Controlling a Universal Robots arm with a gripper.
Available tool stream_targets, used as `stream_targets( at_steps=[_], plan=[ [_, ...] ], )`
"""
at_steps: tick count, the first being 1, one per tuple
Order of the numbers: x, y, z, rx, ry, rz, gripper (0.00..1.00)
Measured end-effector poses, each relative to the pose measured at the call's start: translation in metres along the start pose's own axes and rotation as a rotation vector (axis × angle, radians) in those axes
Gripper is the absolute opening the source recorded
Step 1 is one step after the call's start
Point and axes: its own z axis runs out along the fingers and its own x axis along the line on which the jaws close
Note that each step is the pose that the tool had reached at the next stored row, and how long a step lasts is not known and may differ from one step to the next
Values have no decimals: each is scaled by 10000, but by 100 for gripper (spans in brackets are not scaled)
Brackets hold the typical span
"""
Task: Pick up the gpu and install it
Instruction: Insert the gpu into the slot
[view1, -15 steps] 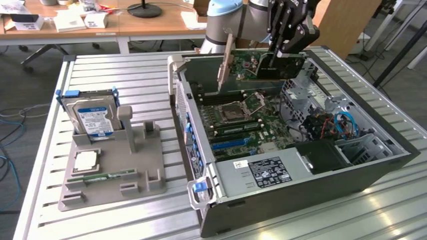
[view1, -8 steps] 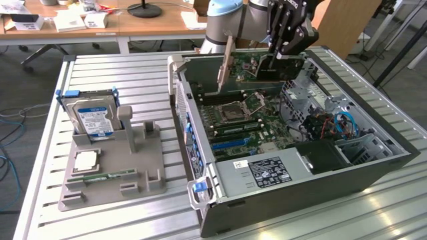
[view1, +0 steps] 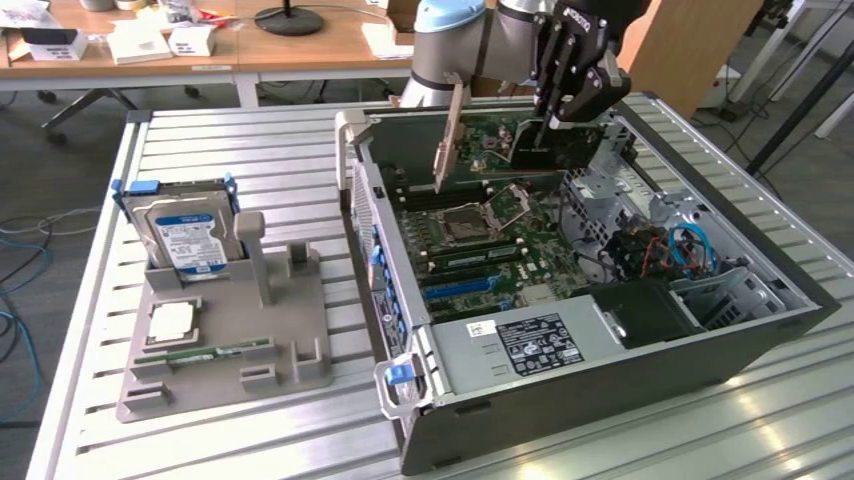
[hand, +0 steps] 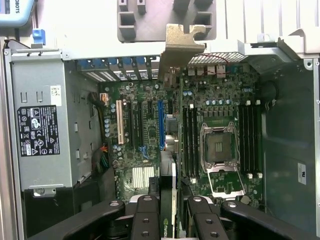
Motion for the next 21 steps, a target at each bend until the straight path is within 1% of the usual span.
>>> stream_targets(
  at_steps=[8,11,12,15,16,17,21],
  plan=[
    [0,0,5,1,-2,0,26],
    [0,-1,20,4,0,0,26],
    [1,-1,41,7,0,0,26],
    [1,-2,46,9,-3,0,26],
    [1,-3,80,18,-1,-2,26],
    [1,-3,89,22,-2,-2,26],
    [1,-3,92,23,1,-3,26]
  ],
)
